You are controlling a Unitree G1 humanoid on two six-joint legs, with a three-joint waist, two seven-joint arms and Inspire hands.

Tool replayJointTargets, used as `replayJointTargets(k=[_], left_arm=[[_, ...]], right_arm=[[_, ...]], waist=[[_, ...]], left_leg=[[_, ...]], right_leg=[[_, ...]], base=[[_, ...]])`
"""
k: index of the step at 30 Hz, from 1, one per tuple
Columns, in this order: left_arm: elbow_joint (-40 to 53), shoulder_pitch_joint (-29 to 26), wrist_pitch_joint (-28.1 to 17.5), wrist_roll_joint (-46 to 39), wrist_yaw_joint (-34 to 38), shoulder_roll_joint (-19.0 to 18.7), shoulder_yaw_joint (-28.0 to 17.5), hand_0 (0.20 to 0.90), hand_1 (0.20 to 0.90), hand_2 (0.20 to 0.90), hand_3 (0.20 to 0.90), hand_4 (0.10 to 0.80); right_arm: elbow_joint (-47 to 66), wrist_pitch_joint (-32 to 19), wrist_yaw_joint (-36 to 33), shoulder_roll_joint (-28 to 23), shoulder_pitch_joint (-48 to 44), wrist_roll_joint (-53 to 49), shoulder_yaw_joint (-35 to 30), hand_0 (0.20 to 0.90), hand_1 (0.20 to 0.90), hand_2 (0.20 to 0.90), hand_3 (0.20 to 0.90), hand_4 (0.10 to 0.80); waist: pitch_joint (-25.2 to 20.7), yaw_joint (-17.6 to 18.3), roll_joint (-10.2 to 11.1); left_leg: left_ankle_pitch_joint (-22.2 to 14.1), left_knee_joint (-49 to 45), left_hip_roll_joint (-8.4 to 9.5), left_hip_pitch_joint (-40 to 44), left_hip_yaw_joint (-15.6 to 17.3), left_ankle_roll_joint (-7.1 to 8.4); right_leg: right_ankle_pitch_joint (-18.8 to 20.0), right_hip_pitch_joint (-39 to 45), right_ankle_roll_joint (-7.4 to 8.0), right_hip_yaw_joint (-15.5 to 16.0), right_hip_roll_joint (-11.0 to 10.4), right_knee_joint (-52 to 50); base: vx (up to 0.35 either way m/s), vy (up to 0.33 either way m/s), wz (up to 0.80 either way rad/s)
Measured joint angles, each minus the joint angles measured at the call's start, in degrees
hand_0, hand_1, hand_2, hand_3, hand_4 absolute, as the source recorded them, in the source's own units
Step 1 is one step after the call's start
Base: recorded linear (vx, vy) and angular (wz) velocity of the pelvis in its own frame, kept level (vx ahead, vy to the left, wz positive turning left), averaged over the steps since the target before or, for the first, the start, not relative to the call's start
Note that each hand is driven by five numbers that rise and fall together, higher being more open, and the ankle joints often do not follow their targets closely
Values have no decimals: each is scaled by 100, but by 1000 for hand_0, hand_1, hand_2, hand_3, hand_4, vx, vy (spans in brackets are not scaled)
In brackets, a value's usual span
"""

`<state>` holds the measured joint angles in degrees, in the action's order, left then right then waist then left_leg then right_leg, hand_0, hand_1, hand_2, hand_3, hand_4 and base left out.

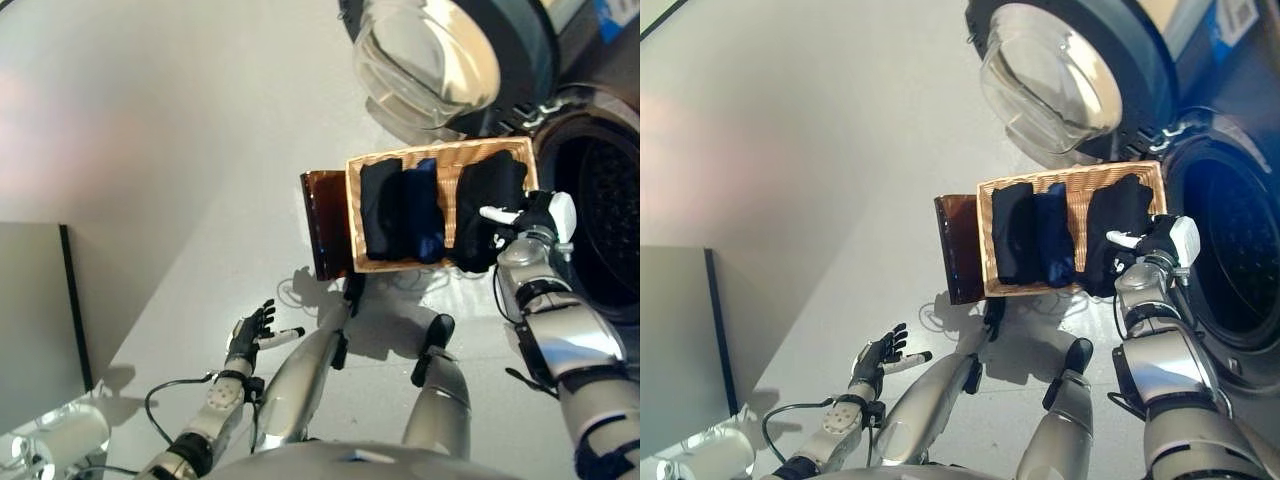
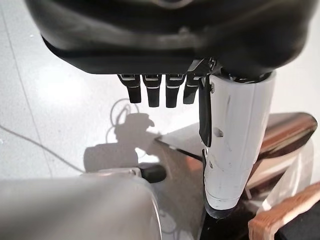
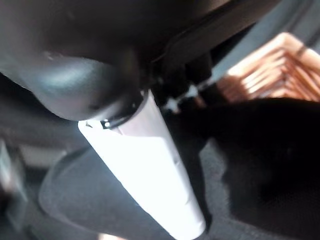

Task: Pick up the clothes and place them into the washing machine

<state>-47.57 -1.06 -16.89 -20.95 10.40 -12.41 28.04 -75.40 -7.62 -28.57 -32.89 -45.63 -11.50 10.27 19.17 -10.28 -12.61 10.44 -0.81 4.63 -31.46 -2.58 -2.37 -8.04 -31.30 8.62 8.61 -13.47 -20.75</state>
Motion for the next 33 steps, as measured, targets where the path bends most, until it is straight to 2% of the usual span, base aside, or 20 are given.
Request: replayJointTargets(k=[1,3,5,8,12,16,27,33], left_arm=[[3,6,-5,-18,0,-19,-3,900,900,900,900,800],[-12,26,-26,-84,-1,-59,-23,900,900,900,900,800],[-21,26,-84,-131,-2,-97,-50,900,900,900,900,800],[-12,43,-130,-204,-17,-103,-45,900,900,900,900,800],[-28,83,-140,-225,-27,-102,-45,900,900,900,900,800],[-30,92,-188,-227,-42,-99,-39,900,900,900,900,800],[-31,181,-202,-236,-56,-81,26,900,900,900,900,800],[-19,322,-236,-234,-57,-74,169,900,900,900,900,800]], right_arm=[[225,-83,-31,67,98,-191,-118,260,260,260,260,343],[519,-304,-15,258,328,-703,-312,200,200,200,200,300],[557,-406,12,456,423,-1072,-414,200,200,200,200,300],[556,-577,99,797,547,-1927,-978,200,200,200,200,300],[542,-737,132,971,570,-2607,-1161,200,200,200,200,300],[717,-1181,120,1168,491,-3307,-1746,200,200,200,200,300],[715,-1632,17,1043,73,-4154,-2349,200,200,200,200,300],[889,-1812,-726,623,-114,-4086,-2802,200,200,200,200,300]], waist=[[30,59,43],[70,181,116],[101,281,167],[100,323,166],[94,320,157],[86,291,142],[-158,152,-223],[-222,136,-408]], left_leg=[[1,12,-18,0,73,-2],[2,20,-34,2,144,-3],[5,30,-76,-2,184,-6],[8,58,-140,2,247,-12],[34,111,-183,0,285,-49],[34,132,-181,-4,342,-48],[40,133,-171,-2,360,-51],[53,162,-83,-10,374,-48]], right_leg=[[25,-38,-18,-63,19,9],[72,-91,27,-162,46,4],[112,-122,3,-216,95,18],[151,-163,-34,-299,142,87],[184,-238,-55,-345,181,87],[183,-318,-55,-433,184,32],[185,-336,-48,-455,176,-8],[118,-423,-11,-479,75,-131]], base=[[-7,-14,-31],[-18,-21,-26],[-23,-20,-19],[-12,9,-19],[-2,23,-14],[7,14,-5],[-1,8,0],[4,40,3]])
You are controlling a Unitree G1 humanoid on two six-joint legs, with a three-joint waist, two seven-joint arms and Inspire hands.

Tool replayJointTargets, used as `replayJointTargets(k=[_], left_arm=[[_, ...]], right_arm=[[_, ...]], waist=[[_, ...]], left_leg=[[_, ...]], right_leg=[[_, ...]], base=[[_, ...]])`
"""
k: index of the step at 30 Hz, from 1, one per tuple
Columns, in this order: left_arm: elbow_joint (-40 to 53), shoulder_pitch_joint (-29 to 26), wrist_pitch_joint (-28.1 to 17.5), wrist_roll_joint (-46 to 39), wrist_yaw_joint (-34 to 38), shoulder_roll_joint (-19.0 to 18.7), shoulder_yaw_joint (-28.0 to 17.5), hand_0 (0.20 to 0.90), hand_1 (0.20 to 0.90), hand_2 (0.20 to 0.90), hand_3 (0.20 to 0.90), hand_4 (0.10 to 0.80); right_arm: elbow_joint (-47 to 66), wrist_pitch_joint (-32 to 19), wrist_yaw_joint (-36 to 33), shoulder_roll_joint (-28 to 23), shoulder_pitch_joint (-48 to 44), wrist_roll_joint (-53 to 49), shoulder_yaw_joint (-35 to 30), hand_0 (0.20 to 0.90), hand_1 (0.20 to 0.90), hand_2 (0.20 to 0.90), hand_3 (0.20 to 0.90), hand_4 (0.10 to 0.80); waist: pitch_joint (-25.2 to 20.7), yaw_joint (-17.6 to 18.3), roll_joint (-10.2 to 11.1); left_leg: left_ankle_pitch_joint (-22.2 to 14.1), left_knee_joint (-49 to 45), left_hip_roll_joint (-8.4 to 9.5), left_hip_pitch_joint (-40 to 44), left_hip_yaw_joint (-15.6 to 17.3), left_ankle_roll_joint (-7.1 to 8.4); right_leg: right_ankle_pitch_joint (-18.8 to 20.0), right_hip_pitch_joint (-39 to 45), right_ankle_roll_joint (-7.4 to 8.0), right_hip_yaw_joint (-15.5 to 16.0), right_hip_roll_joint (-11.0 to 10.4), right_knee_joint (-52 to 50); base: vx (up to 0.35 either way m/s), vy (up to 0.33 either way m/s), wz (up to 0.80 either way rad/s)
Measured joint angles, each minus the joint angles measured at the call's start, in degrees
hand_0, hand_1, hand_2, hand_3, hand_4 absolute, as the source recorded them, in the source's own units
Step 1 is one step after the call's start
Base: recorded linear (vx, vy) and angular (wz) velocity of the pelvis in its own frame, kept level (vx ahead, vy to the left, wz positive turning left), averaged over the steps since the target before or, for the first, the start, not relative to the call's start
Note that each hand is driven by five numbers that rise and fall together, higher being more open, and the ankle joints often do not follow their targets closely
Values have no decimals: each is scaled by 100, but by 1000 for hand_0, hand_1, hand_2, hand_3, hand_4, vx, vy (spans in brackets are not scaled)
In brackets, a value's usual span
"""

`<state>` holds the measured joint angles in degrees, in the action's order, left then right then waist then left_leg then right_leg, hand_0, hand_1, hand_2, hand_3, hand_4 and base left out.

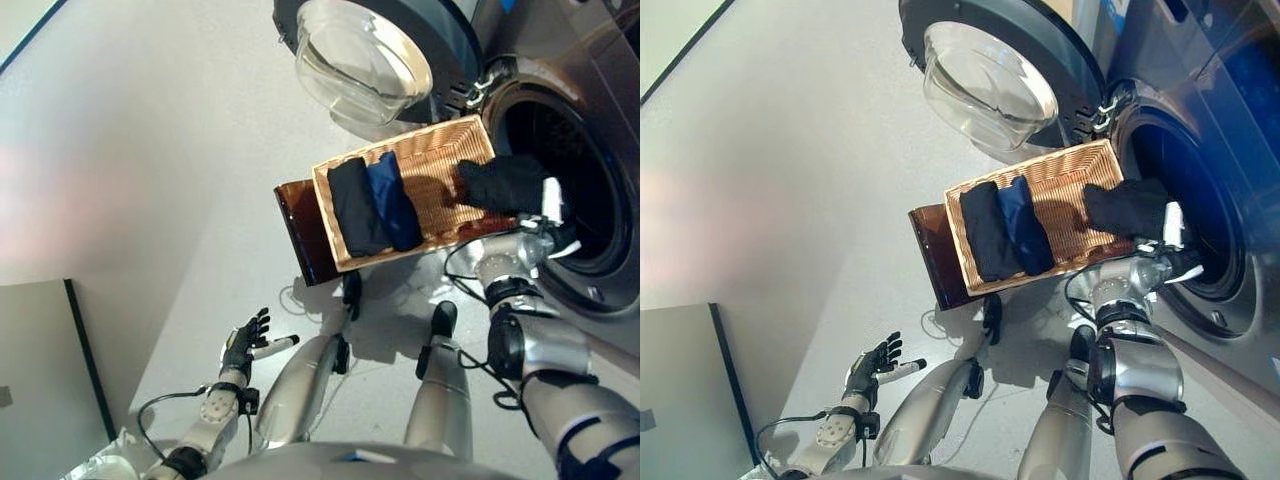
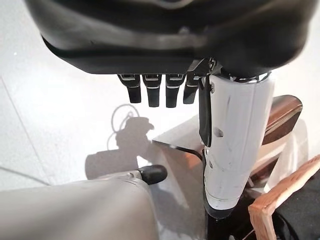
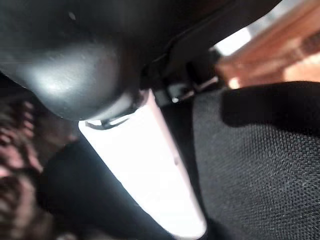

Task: Pick up the clothes and place them into the washing machine

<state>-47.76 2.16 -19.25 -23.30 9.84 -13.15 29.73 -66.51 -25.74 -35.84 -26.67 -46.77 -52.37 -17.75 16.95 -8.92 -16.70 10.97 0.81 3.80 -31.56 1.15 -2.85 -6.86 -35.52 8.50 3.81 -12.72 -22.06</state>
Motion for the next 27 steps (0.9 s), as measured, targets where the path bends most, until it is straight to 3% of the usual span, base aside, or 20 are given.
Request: replayJointTargets(k=[5,10,11,12,15,27], left_arm=[[136,146,-18,7,0,-6,16,900,900,900,900,800],[383,230,-154,10,14,-29,11,900,900,900,900,800],[427,247,-154,11,14,-28,12,900,900,900,900,800],[458,250,-154,11,11,-28,12,900,900,900,900,800],[470,253,-146,3,10,-27,11,900,900,900,900,800],[447,258,-117,-85,-77,-17,-10,900,900,900,900,800]], right_arm=[[88,35,-527,-833,-244,346,-173,200,200,200,200,300],[166,220,-1062,-1120,-698,584,-193,200,200,200,200,300],[166,223,-1048,-1186,-784,654,-121,524,524,524,524,531],[167,223,-1006,-1314,-812,753,46,900,900,900,900,800],[277,197,-765,-1731,-864,876,401,900,900,900,900,800],[-234,358,-16,-1520,-889,903,482,900,900,900,900,800]], waist=[[-34,-64,-292],[-46,-153,-448],[-44,-154,-452],[-41,-150,-450],[-34,-146,-442],[158,-56,-203]], left_leg=[[24,42,90,-4,5,5],[26,91,192,-22,25,2],[52,143,213,-27,52,-27],[51,170,225,-32,63,-27],[88,228,252,-41,84,-78],[94,194,232,161,10,-85]], right_leg=[[-12,-57,53,-30,-92,-57],[12,-194,129,-189,-146,-80],[31,-236,160,-239,-154,-68],[32,-254,163,-248,-170,-48],[69,-291,218,-315,-177,-1],[82,2,227,-291,-137,94]], base=[[4,25,2],[11,5,-8],[-19,-8,-9],[22,-17,-7],[31,-22,-5],[5,-2,-1]])
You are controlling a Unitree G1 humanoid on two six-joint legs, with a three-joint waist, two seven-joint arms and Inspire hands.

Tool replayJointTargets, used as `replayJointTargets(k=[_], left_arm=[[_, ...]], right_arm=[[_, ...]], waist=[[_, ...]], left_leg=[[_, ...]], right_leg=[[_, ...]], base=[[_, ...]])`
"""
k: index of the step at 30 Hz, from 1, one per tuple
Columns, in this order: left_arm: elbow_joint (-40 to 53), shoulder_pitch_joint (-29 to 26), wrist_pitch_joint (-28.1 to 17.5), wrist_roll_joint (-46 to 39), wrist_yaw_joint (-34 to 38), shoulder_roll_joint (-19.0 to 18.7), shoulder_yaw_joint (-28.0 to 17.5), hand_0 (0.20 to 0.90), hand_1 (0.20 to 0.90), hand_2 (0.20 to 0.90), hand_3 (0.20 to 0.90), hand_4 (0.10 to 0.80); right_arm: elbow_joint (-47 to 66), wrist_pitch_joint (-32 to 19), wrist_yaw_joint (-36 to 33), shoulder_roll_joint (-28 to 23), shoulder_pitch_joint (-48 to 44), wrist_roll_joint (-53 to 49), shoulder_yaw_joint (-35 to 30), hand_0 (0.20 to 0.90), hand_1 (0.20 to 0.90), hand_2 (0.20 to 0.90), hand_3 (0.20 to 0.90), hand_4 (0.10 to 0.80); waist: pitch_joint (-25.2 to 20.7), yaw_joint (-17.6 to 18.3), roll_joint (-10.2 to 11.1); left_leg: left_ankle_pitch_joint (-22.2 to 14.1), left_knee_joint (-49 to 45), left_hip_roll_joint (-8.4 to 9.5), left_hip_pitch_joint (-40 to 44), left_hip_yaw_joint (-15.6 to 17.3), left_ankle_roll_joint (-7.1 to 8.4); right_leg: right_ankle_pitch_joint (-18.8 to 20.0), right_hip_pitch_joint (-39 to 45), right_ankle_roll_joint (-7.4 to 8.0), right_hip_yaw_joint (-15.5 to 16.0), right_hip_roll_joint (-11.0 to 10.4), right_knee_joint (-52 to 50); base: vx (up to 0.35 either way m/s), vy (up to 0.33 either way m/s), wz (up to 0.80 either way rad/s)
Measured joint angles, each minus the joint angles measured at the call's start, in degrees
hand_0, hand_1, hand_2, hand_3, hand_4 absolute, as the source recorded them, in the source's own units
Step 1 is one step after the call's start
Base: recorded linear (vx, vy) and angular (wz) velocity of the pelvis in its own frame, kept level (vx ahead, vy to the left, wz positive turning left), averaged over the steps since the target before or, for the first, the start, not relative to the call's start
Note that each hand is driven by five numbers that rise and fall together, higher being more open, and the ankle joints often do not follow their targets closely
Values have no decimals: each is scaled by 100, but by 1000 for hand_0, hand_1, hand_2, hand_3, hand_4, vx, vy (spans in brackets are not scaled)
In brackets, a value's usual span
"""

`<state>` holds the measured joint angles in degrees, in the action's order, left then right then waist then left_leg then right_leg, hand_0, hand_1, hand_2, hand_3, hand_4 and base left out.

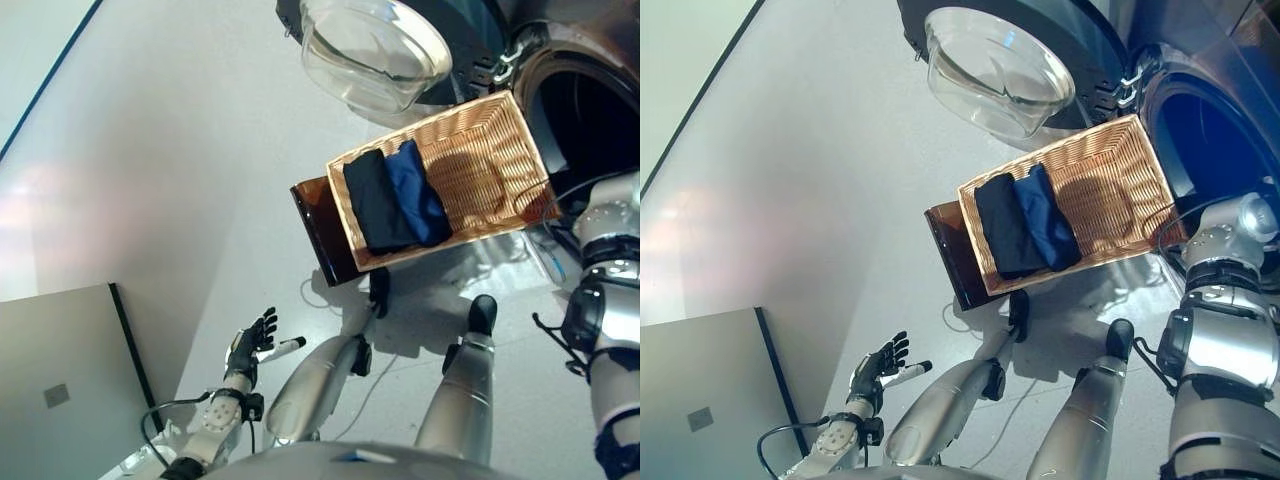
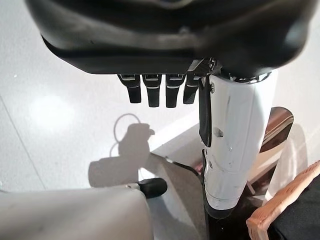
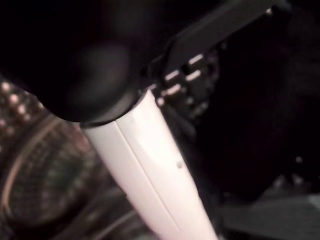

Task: Pick up the clothes and place them into the washing machine

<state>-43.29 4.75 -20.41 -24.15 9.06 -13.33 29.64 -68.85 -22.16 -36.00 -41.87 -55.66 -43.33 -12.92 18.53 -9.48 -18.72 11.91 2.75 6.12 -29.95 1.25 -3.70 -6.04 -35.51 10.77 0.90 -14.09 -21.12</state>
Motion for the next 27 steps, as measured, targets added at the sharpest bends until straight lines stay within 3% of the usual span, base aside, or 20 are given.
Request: replayJointTargets(k=[8,17,22,27], left_arm=[[-18,23,12,-37,-46,1,-14,900,900,900,900,800],[-259,15,31,-29,-34,3,-217,900,900,900,900,800],[-254,2,37,-22,-39,-6,-284,900,900,900,900,800],[-248,-3,48,133,-24,-74,-481,900,900,900,900,800]], right_arm=[[-259,85,361,601,40,-58,274,900,900,900,900,800],[-473,256,629,1493,423,-36,881,900,900,900,900,800],[-758,411,759,1571,419,111,1197,900,900,900,900,800],[-1151,848,855,1581,407,947,1872,900,900,900,900,800]], waist=[[18,145,165],[10,226,571],[12,162,653],[20,79,855]], left_leg=[[-1,-1,-49,63,-121,-2],[12,-73,-177,65,-260,2],[9,-144,-205,51,-343,13],[19,-186,-243,47,-470,44]], right_leg=[[10,122,-40,123,43,24],[65,257,-140,289,166,42],[73,327,-168,386,192,39],[73,400,-215,490,228,51]], base=[[-9,-22,4],[5,-33,3],[-1,-18,8],[-17,-21,8]])
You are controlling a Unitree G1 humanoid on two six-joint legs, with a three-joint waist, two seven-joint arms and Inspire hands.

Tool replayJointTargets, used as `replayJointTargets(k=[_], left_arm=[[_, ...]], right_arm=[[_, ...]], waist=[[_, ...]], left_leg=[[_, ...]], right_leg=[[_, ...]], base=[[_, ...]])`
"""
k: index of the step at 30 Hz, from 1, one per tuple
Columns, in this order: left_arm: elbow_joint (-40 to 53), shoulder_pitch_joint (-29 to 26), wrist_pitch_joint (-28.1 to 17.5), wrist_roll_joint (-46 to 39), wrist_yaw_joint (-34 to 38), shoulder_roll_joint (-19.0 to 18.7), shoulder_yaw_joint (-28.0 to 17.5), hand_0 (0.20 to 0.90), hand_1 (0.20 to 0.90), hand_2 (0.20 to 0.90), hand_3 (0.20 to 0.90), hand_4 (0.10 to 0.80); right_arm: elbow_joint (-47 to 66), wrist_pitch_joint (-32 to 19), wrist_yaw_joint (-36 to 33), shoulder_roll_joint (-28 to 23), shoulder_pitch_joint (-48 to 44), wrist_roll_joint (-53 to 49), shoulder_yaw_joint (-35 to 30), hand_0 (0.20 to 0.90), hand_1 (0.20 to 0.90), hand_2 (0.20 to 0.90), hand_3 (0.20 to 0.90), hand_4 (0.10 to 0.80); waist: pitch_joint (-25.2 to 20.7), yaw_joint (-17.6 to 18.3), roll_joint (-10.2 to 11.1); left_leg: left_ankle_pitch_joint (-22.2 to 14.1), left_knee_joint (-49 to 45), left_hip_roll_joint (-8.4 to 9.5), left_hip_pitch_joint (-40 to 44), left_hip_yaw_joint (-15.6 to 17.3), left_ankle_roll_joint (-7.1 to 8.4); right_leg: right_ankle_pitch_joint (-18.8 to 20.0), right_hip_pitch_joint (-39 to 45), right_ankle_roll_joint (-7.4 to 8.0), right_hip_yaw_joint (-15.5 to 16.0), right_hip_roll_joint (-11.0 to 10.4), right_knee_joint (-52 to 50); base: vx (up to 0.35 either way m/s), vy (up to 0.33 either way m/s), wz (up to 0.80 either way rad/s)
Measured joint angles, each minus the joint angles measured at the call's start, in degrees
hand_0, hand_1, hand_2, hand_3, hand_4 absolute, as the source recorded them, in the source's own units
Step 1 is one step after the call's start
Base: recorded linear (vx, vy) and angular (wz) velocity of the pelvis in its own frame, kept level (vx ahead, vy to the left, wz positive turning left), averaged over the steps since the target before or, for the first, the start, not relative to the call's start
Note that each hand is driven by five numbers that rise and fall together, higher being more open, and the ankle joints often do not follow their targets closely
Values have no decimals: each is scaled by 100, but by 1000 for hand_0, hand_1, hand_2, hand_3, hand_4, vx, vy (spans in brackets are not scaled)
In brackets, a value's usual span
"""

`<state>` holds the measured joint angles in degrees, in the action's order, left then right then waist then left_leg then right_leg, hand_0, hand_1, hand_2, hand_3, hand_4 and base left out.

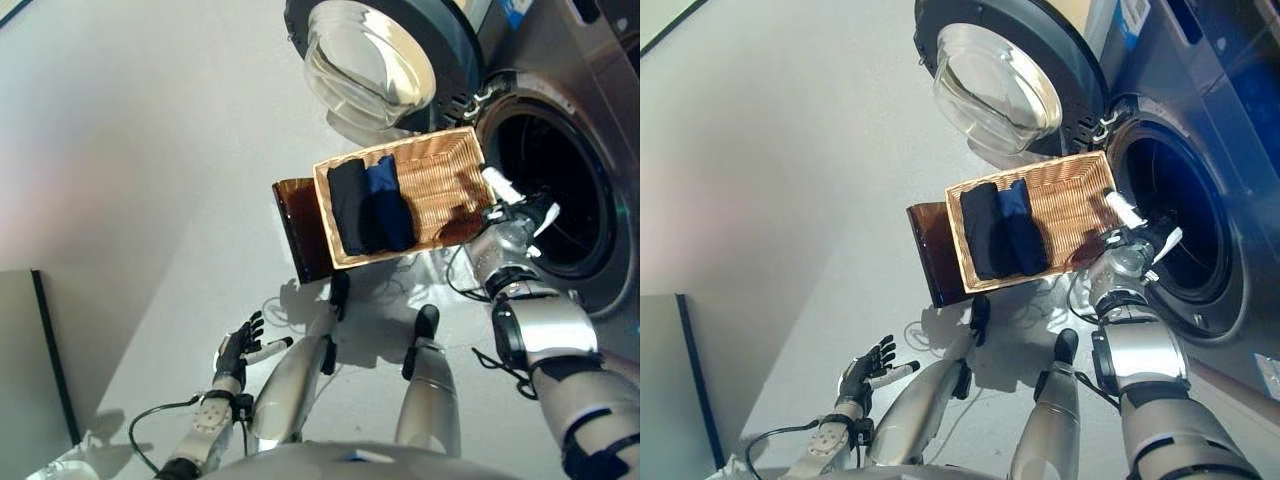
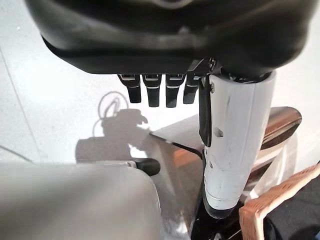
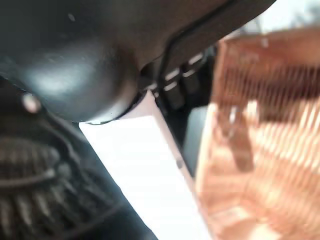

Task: Pick up the clothes and place them into the washing machine

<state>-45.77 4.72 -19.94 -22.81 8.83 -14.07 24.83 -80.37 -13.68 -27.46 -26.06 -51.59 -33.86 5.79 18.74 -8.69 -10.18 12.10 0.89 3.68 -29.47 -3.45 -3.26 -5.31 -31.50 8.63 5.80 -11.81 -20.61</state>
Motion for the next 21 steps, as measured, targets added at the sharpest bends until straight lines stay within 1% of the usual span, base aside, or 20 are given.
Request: replayJointTargets(k=[2,6,8,9,13,16,18,21], left_arm=[[4,-5,-1,15,4,-31,-10,900,900,900,900,800],[10,-2,2,90,14,-47,-152,900,900,900,900,800],[24,4,-1,114,15,-88,-207,900,900,900,900,800],[20,0,0,140,16,-91,-234,900,900,900,900,800],[39,-4,3,189,30,-96,-306,900,900,900,900,800],[39,-59,3,204,44,-108,-399,900,900,900,900,800],[73,-75,3,206,46,-144,-394,900,900,900,900,800],[80,-135,2,206,64,-159,-394,900,900,900,900,800]], right_arm=[[-42,56,9,3,-12,286,224,900,900,900,900,800],[-26,265,87,8,-60,1283,993,900,900,900,900,800],[-22,446,175,23,-65,1881,1518,900,900,900,900,800],[-34,491,273,36,-68,2133,1502,900,900,900,900,800],[-49,594,290,113,-93,2453,1580,900,900,900,900,800],[-64,644,359,173,-118,2458,1607,900,900,900,900,800],[-148,648,366,226,-173,2520,1606,900,900,900,900,800],[-228,739,360,238,-256,2556,1602,900,900,900,900,800]], waist=[[4,-23,36],[33,-42,79],[70,-110,135],[85,-148,157],[121,-320,213],[159,-337,270],[186,-415,306],[197,-471,319]], left_leg=[[0,-7,-2,-8,-16,3],[-1,-72,3,-93,-85,5],[2,-77,-2,-105,-109,10],[1,-77,-1,-106,-116,11],[1,-77,8,-160,-159,12],[20,-80,25,-216,-260,33],[28,-80,30,-217,-290,43],[28,-80,30,-216,-345,45]], right_leg=[[-4,8,-8,21,1,-2],[1,-3,-11,109,-7,6],[0,-2,-15,132,-1,4],[-14,2,-39,137,-2,11],[-3,15,-50,190,-4,79],[0,25,-46,289,-16,104],[13,53,-21,310,-15,124],[12,117,-26,385,-10,192]], base=[[-13,4,7],[-4,-3,9],[17,-1,6],[0,0,0],[17,-4,5],[14,7,14],[4,3,11],[17,-1,8]])
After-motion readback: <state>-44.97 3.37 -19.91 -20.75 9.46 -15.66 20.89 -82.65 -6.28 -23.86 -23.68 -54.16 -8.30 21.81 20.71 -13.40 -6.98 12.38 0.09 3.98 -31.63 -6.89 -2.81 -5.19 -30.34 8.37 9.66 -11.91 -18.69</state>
